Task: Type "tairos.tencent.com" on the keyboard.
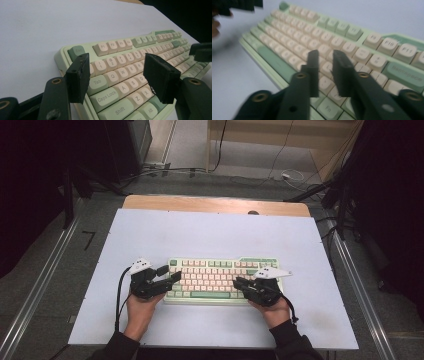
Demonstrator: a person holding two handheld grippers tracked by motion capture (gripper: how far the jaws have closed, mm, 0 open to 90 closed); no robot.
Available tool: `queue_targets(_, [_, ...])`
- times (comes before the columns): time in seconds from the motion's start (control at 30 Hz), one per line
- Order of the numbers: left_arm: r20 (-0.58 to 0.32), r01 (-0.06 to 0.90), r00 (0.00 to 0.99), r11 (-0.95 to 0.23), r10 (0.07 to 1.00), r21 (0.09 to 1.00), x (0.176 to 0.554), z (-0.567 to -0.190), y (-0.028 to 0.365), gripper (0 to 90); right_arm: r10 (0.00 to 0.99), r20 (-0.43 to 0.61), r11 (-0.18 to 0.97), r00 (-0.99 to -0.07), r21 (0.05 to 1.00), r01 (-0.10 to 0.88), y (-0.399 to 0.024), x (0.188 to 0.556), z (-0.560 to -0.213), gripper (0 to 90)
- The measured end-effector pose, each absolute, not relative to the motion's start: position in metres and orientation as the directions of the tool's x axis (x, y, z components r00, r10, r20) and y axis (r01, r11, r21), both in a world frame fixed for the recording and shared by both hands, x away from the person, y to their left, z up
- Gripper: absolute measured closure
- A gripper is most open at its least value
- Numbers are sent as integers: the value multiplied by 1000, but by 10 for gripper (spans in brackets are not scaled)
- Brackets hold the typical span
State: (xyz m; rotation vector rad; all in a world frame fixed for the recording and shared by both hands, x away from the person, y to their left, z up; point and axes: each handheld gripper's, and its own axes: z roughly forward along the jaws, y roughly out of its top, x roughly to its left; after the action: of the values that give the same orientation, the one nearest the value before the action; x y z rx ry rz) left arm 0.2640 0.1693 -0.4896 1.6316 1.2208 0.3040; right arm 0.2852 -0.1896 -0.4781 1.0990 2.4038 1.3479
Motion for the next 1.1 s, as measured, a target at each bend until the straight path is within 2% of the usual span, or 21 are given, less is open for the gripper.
queue_targets(0.1, [-351,559,451,47,820,828,264,-489,169,391,679,268,205,-683,825,527,-201,287,-474,505])
queue_targets(0.27, [-347,560,457,39,819,828,264,-489,168,391,683,359,81,-636,828,554,-215,293,-472,347])
queue_targets(0.67, [-346,565,469,25,813,825,263,-490,164,392,693,347,93,-632,826,556,-214,294,-474,337])
queue_targets(0.93, [-332,565,505,-14,797,825,262,-492,155,427,696,342,104,-631,821,561,-213,295,-475,338])
queue_targets(1.03, [-333,566,520,-25,787,824,262,-493,152,462,698,340,105,-630,822,560,-213,295,-476,338])
queue_targets(1.07, [-340,568,530,-28,776,822,262,-493,150,502,697,341,106,-630,820,562,-213,295,-476,338])
queue_targets(1.1, [-349,570,547,-33,761,821,262,-493,149,593,698,341,107,-630,820,562,-212,295,-476,338])
